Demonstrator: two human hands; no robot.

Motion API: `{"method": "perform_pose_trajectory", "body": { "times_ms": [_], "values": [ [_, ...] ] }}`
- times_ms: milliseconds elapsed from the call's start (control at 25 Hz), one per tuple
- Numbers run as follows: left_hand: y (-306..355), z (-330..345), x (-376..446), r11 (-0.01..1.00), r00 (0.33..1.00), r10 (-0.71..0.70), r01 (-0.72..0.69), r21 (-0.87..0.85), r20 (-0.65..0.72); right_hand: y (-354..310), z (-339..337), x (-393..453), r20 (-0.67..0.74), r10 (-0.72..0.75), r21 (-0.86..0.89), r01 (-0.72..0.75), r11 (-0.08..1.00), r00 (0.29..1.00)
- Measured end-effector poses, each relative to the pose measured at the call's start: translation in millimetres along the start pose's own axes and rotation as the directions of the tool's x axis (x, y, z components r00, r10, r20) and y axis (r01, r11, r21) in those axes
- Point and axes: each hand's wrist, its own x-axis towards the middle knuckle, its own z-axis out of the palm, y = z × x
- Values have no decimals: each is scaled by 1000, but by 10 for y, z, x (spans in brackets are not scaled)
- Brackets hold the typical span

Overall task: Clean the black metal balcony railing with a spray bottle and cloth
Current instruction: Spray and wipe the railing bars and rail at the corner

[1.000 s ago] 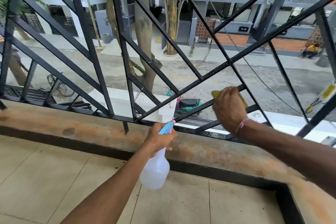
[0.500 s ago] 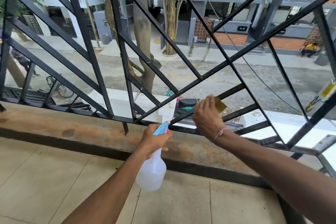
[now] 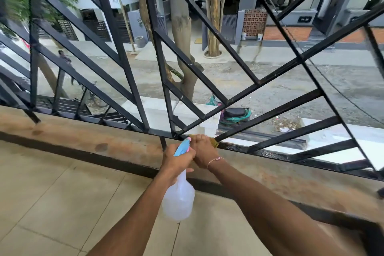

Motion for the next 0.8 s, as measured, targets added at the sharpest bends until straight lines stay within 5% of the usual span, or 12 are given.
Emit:
{"method": "perform_pose_trajectory", "body": {
  "times_ms": [160,320,480,800],
  "values": [
    [38,-13,26,1000,998,7,-6,11,-62,7,76,223,-62,-119,181,129,975,991],
    [94,37,3,1000,997,6,-6,7,-79,96,75,156,-95,-306,126,316,940,947],
    [150,85,-61,999,998,35,-35,4,-60,163,-121,-39,-87,-224,222,239,945,971],
    [57,104,-166,999,999,-5,2,46,53,597,-436,-752,-68,-34,-306,12,952,997]
  ]
}}
